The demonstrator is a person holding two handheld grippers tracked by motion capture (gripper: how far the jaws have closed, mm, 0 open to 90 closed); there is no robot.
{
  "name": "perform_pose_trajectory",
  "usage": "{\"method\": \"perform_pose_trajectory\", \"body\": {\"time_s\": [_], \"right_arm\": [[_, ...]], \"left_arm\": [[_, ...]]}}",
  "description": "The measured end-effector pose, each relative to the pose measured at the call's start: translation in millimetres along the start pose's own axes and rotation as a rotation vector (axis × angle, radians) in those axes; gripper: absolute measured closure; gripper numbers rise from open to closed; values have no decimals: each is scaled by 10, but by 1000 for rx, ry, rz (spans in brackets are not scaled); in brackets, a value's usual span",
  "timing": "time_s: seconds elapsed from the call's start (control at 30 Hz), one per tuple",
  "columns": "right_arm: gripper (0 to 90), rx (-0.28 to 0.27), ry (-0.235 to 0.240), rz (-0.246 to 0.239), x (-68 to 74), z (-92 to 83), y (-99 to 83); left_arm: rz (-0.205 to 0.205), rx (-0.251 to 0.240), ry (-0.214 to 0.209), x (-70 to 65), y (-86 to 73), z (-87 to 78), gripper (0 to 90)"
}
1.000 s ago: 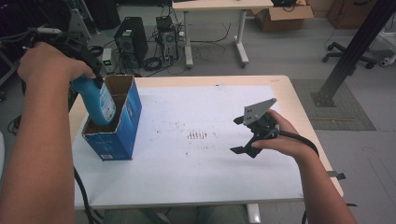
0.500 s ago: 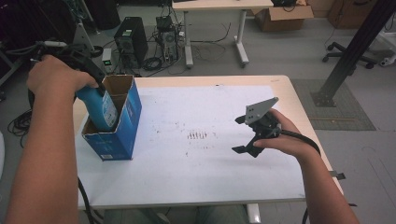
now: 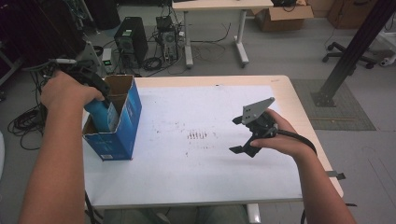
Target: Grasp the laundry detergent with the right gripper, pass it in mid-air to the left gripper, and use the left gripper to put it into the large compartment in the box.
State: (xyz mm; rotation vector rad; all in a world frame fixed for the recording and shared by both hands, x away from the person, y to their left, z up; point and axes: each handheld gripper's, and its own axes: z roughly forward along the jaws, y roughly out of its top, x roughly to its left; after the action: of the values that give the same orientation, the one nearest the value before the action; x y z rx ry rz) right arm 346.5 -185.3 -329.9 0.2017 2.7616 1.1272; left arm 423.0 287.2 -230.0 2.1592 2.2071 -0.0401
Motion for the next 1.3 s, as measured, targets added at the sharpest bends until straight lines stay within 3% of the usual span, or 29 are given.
{"method": "perform_pose_trajectory", "body": {"time_s": [0.57, 1.3], "right_arm": [[23, -36, 26, 11, -27, 38, -50], [23, -30, 22, 10, -23, 62, -83]], "left_arm": [[4, 30, 6, -16, 48, 460, 381], [6, 60, 5, 23, 44, 717, 381]]}}
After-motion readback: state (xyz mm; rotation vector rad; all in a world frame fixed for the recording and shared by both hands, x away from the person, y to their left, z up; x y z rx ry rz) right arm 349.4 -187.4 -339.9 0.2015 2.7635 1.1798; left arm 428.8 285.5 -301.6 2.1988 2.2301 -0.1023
